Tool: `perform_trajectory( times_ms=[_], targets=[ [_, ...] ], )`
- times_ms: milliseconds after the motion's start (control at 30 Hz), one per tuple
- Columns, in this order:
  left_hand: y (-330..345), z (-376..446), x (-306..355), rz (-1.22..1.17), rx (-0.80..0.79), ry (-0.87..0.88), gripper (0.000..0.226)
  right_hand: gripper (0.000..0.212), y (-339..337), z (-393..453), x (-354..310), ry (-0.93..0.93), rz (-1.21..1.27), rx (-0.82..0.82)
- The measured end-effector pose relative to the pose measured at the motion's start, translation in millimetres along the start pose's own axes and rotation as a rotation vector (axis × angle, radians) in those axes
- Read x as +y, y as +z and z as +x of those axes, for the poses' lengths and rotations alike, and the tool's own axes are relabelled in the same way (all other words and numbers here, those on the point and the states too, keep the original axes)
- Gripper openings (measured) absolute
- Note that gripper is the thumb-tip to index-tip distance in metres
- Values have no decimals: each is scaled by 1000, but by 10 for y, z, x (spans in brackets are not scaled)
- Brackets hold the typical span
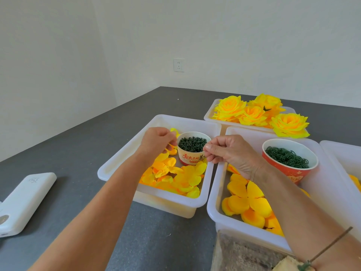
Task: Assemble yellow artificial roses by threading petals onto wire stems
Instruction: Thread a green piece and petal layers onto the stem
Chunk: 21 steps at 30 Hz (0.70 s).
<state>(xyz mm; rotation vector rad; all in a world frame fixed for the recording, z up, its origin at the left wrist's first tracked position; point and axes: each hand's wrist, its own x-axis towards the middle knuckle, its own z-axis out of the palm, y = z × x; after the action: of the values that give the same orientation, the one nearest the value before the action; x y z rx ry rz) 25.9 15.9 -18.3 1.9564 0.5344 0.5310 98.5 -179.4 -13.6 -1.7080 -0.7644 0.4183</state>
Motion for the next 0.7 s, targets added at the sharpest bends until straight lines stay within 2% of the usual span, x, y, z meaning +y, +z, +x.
perform_trajectory(
  times_ms=[67, 100, 200, 300, 400, 500, 600, 700],
  targets=[
    [-48, 95, -112, 171, 183, -69, 24, 9, 0, 1, 2, 0, -3, -2],
    [-65, 131, -165, 296, 197, -103, 21, 10, -1, 2, 2, 0, -5, -3],
    [-67, 134, -244, 717, 86, -139, 18, 10, -1, -2, -2, 3, -11, -5],
    [-46, 90, -232, 928, -73, -158, 16, 10, 0, -6, -5, 3, -14, -3],
    [-24, 62, -219, 1023, -241, -217, 32, 10, 1, -4, -16, 4, -13, -1],
    [-40, 68, -184, 1064, -223, -188, 36, 11, 3, -10, -18, 2, -16, -7],
    [-36, 78, -171, 978, -219, -207, 30, 11, 1, -13, -11, 1, -21, -9],
    [-17, 66, -167, 1056, -248, -168, 27, 11, -1, -5, -10, -1, -24, -7]
  ],
)
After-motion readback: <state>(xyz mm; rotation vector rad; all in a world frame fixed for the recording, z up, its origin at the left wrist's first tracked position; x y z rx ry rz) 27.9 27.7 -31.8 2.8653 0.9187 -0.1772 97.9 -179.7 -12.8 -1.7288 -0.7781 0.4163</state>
